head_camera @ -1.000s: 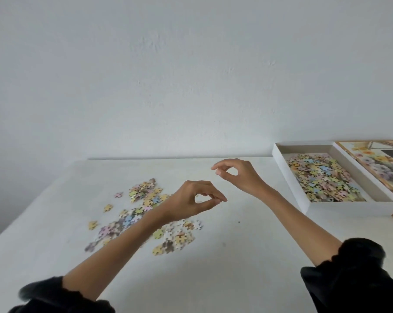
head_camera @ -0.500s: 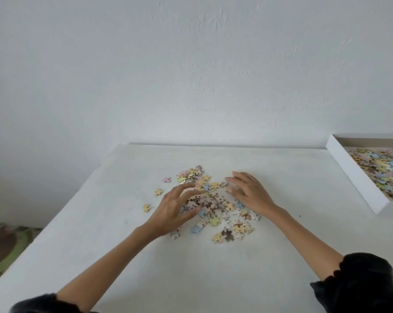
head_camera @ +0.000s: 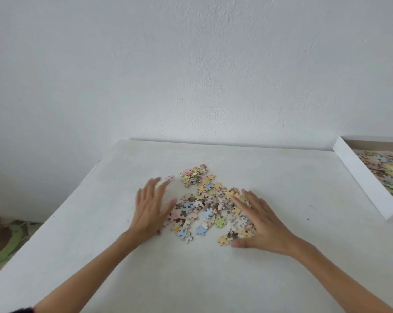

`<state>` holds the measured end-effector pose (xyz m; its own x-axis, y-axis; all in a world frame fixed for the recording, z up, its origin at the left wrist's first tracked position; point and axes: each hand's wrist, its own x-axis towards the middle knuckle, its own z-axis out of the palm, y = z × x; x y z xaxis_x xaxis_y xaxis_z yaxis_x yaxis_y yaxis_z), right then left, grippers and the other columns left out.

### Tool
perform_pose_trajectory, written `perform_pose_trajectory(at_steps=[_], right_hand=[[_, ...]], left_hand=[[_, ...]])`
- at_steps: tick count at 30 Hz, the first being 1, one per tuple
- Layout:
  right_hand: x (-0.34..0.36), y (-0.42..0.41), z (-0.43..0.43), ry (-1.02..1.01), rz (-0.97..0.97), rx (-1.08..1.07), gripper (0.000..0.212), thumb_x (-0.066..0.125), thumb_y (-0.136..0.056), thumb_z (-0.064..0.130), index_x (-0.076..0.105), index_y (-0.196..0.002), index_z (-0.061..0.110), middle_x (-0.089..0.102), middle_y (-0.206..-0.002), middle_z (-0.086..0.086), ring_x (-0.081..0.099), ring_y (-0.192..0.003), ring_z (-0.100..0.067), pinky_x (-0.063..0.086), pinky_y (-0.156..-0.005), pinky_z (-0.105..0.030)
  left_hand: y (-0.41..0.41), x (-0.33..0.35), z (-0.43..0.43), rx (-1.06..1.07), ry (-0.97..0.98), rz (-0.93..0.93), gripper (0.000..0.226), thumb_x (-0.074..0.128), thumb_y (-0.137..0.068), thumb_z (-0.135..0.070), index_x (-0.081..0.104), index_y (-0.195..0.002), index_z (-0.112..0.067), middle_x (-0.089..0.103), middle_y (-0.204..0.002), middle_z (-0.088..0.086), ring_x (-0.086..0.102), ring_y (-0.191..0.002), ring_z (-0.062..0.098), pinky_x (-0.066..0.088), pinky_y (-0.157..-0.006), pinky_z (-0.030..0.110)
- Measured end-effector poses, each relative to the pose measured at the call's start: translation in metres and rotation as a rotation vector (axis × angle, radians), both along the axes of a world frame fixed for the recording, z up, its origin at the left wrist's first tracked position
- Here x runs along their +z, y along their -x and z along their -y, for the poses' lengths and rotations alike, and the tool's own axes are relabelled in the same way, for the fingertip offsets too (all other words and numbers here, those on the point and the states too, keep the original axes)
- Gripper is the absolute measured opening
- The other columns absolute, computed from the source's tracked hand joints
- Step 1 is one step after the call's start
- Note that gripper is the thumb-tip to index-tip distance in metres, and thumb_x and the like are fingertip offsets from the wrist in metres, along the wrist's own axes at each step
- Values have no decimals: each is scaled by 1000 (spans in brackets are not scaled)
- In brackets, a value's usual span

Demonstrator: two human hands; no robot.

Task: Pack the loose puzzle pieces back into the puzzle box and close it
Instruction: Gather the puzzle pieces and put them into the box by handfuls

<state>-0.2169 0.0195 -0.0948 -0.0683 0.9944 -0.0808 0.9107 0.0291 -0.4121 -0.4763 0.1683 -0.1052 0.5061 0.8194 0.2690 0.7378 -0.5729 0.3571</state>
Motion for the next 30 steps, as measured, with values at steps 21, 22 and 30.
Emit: perform_pose_trajectory(at_steps=[21,22,30], right_hand=[[1,21,-23,-7,56,-78,122,34,-43,93,-37,-129,44,-43,-141,-3,-35,-132,-21,-17,-108,-38],[2,20,-27,6,54,-62,124,38,-43,92,-37,-129,44,-44,-141,-3,-36,-132,-22,-17,-108,-38],[2,15,-53,71,95,84,128,35,-36,94,-31,-133,43,-36,-147,0,-33,-135,-22,-18,-109,-40]], left_hand=[[9,17,15,-499,257,-275,129,55,-48,-84,-18,-142,-36,-29,-149,-14,-31,-136,4,-15,-112,32],[6,15,17,-478,218,-261,127,53,-49,-85,-18,-142,-37,-28,-149,-13,-30,-137,5,-15,-113,34],[-21,8,9,-350,179,-228,123,44,-49,-89,-20,-142,-38,-19,-155,-2,-27,-140,16,-14,-113,48]])
